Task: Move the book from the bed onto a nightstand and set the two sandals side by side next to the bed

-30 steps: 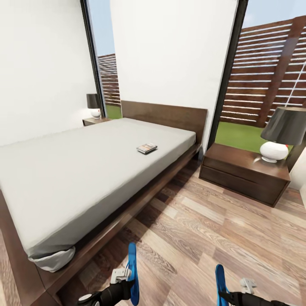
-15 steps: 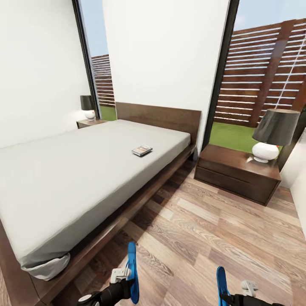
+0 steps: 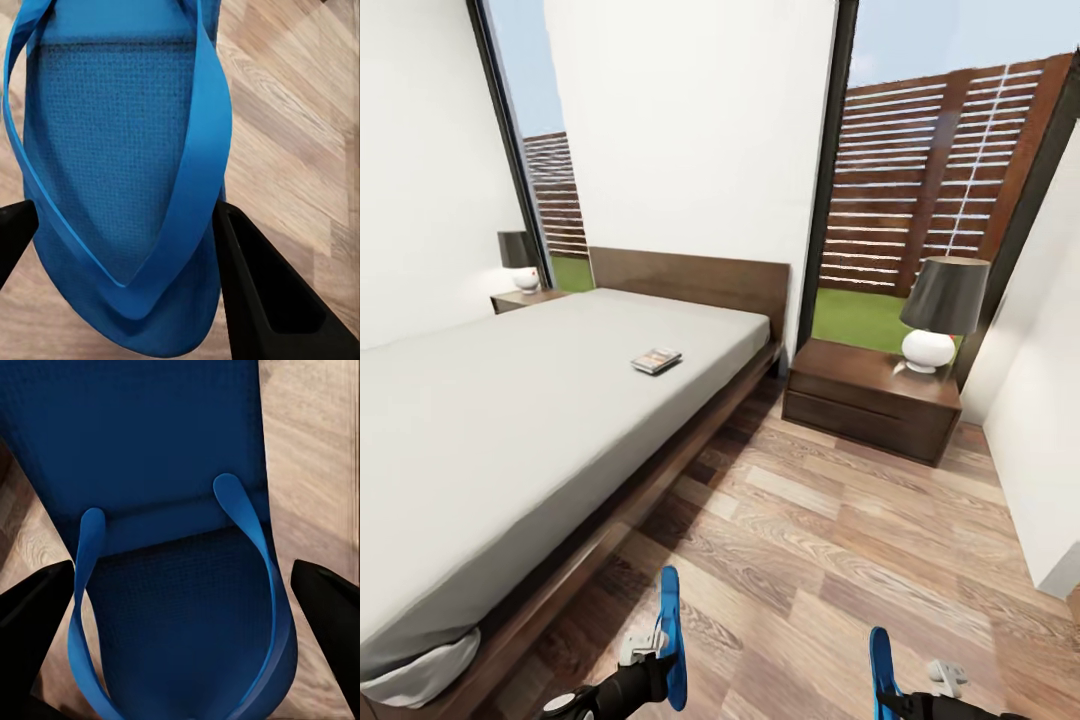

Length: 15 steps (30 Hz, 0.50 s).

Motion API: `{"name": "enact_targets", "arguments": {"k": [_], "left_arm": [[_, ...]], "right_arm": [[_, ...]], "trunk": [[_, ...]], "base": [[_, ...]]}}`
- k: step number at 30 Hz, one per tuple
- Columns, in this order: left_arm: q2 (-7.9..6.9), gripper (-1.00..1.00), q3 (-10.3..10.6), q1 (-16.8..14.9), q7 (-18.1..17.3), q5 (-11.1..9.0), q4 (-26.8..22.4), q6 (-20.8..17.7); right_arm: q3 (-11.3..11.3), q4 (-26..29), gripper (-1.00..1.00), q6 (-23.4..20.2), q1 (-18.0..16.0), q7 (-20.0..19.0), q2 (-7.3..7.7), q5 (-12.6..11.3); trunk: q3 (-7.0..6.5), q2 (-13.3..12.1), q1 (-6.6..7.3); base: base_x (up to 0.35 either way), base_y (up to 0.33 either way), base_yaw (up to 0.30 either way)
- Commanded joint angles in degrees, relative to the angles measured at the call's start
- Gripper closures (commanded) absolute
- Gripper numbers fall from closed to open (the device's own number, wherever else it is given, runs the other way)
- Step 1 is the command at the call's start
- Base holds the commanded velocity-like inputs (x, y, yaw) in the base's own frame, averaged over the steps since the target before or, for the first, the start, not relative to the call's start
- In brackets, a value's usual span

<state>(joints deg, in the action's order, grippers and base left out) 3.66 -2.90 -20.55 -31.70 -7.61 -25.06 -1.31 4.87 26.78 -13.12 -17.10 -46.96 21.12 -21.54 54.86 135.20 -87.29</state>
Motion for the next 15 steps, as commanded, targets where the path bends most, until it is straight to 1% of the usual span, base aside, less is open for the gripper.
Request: {"name": "enact_targets", "arguments": {"k": [1,15], "left_arm": [[0.04,1.0,-0.3,-0.02,-0.27,-0.08,0.01,-0.08],[0.04,1.0,-0.27,0.07,-0.27,-0.04,0.01,-0.01]], "right_arm": [[0.32,0.02,1.0,-0.5,-0.04,0.03,0.06,-0.61],[0.32,0.02,1.0,-0.46,-0.04,0.03,0.06,-0.57]], "trunk": [[0.0,0.02,0.01],[-0.77,0.02,0.01]], "base": [[0.0,0.0,-0.253],[0.0,0.0,-0.253]]}}
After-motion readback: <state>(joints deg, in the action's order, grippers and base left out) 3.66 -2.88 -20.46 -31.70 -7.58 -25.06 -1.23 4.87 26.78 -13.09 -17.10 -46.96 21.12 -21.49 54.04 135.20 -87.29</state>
